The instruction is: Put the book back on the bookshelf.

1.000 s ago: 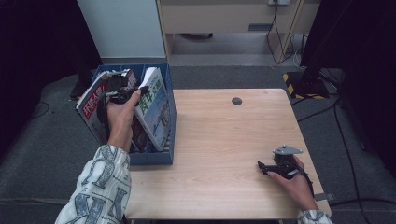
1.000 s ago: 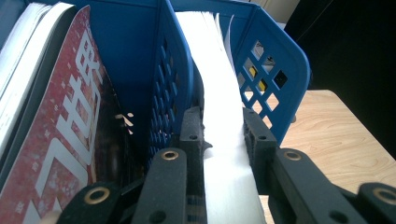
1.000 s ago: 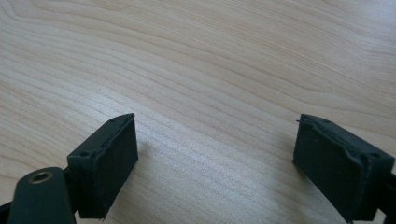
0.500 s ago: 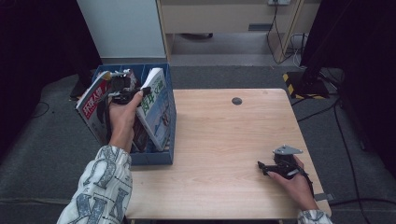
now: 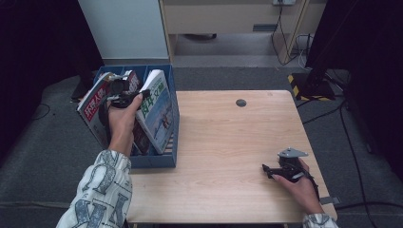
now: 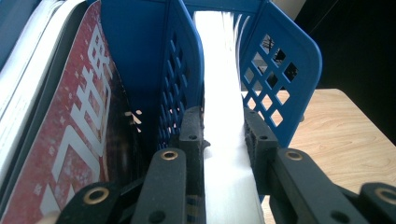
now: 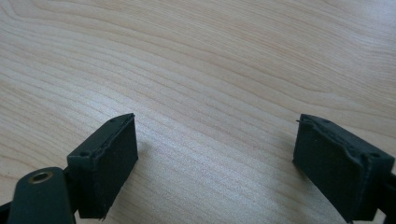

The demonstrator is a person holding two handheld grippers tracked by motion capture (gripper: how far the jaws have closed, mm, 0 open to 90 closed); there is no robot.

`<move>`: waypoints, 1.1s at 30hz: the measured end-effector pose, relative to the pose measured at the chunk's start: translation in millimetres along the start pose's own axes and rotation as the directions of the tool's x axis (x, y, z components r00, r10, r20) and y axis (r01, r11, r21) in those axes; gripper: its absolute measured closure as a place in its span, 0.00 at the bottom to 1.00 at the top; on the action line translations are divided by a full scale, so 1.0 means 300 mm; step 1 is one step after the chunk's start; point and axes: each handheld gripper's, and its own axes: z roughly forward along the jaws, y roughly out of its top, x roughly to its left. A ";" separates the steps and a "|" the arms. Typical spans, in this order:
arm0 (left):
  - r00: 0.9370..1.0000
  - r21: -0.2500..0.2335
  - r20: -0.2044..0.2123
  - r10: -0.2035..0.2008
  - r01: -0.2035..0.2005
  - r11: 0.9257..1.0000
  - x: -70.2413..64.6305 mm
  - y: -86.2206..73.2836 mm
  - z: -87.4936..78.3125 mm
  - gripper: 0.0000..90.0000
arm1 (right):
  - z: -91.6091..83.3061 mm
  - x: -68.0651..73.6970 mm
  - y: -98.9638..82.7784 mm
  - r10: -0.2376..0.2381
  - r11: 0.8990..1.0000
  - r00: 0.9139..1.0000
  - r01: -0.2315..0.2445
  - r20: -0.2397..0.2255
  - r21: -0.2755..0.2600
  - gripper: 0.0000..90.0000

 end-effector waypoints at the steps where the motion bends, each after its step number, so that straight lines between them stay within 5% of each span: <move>1: 1.000 -0.001 0.000 -0.002 0.002 1.000 0.001 -0.001 0.000 0.81 | 0.000 0.000 0.000 0.000 1.000 1.000 0.000 0.000 0.000 0.15; 17: 0.999 -0.009 0.033 -0.016 0.016 1.000 0.007 -0.006 -0.002 0.77 | 0.000 0.000 0.000 -0.004 1.000 1.000 0.004 0.001 0.000 0.15; 33: 0.999 -0.016 0.021 0.046 -0.045 0.999 0.004 -0.013 -0.003 0.42 | 0.000 0.001 0.000 -0.002 1.000 1.000 0.002 0.003 0.000 0.15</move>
